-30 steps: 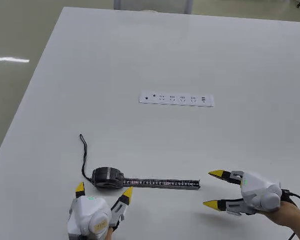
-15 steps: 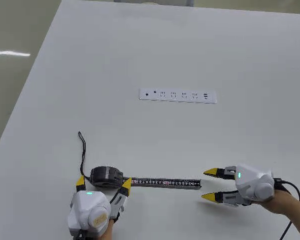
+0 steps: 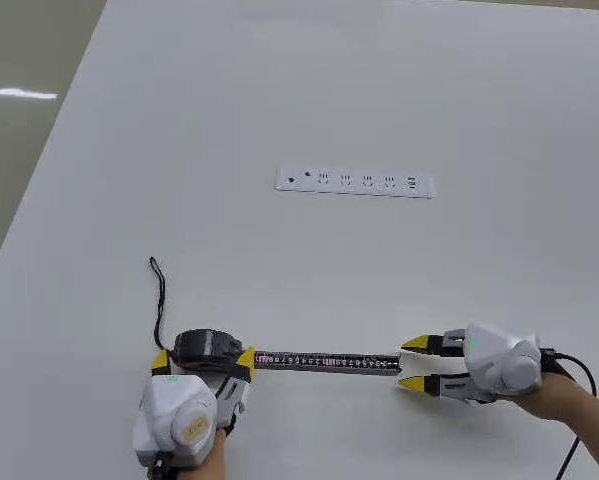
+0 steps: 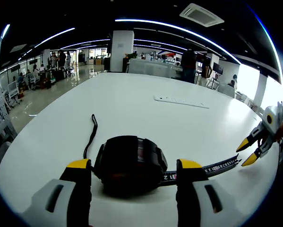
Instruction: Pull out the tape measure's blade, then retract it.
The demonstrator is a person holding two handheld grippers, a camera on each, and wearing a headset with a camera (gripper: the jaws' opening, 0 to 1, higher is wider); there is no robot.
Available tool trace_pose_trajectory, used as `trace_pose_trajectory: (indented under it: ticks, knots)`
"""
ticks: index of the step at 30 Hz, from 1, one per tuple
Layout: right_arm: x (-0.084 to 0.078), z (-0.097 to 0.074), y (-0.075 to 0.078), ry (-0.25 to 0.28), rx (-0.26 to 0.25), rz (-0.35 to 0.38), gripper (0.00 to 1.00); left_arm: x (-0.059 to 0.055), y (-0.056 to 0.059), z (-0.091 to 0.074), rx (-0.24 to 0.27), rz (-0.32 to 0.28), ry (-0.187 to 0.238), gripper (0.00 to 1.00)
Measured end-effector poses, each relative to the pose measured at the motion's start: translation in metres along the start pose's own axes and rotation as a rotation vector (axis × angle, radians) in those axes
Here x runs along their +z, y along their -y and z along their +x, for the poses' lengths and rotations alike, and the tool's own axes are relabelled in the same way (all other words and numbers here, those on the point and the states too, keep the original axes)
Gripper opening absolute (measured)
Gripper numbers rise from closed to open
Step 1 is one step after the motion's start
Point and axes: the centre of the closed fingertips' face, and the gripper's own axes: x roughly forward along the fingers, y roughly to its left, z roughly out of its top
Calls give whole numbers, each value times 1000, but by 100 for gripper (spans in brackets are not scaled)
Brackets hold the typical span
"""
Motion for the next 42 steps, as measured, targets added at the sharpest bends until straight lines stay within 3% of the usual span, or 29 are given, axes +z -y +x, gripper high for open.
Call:
trace_pose_trajectory:
  ticks: [14, 42]
  knots:
    - [-6, 9, 0, -14, 28, -19, 19, 2, -2, 5, 7, 56, 10, 63]
    - [-8, 13, -1, -17, 49, -15, 12, 2, -4, 4, 12, 35, 37, 60]
